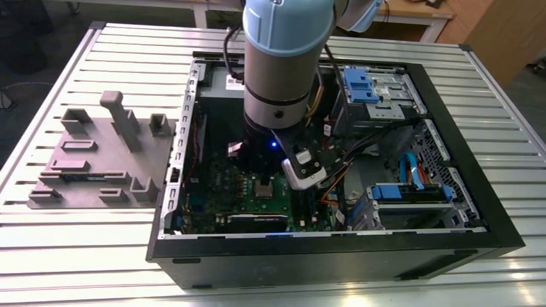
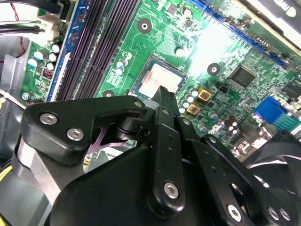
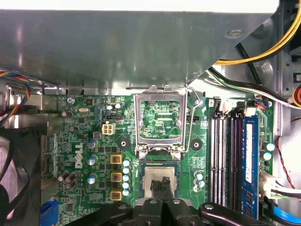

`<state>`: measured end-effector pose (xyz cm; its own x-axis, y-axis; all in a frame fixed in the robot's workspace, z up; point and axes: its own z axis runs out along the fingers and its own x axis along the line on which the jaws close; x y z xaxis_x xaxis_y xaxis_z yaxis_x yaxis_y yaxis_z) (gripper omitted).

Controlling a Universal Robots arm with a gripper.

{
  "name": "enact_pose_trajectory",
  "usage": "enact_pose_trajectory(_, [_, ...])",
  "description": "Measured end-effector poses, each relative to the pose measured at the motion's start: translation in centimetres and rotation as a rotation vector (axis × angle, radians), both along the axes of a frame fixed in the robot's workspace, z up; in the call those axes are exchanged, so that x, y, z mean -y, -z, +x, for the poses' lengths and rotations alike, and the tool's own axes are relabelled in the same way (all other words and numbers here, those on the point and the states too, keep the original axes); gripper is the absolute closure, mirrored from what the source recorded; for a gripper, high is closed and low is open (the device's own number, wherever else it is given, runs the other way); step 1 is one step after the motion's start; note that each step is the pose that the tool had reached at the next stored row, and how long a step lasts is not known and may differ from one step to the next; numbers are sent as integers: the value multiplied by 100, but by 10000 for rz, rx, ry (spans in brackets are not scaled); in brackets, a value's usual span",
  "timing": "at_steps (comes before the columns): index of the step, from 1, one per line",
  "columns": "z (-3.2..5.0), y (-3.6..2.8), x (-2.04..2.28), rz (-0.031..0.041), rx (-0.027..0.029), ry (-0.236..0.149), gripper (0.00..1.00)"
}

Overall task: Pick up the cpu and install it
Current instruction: 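Close the cpu cover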

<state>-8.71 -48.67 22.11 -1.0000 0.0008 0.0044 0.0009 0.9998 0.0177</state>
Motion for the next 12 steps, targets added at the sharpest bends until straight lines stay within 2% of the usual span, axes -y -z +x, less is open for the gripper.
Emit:
enact_pose_trajectory(9, [0,-22,0,1,0,-13,90])
enact_pose_trajectory(12, [0,-22,0,-1,-1,-462,90])
